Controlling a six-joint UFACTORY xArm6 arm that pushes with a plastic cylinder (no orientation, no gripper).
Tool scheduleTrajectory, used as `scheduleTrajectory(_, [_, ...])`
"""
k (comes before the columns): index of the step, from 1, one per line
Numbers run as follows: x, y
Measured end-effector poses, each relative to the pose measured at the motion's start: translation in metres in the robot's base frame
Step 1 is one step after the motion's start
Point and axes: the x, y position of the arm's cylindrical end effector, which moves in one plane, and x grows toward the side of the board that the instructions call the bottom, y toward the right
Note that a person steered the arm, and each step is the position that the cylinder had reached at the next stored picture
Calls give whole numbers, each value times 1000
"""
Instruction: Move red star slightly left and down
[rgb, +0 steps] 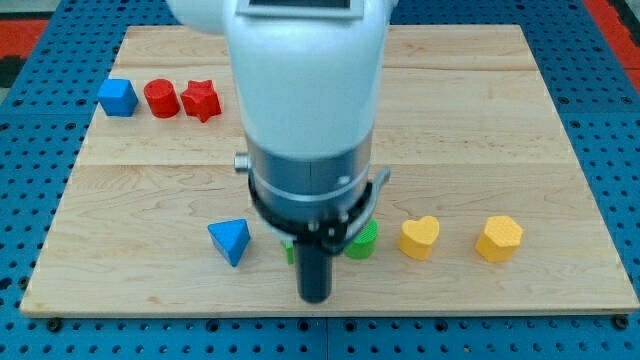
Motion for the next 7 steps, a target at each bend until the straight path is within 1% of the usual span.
scheduleTrajectory(1, [1,-68])
scheduleTrajectory(2, [-30,-162])
scheduleTrajectory(3, [-107,-178])
scheduleTrajectory(4, [-144,-121])
scheduleTrajectory(6, [-292,-49])
scheduleTrajectory(7, [-311,-85])
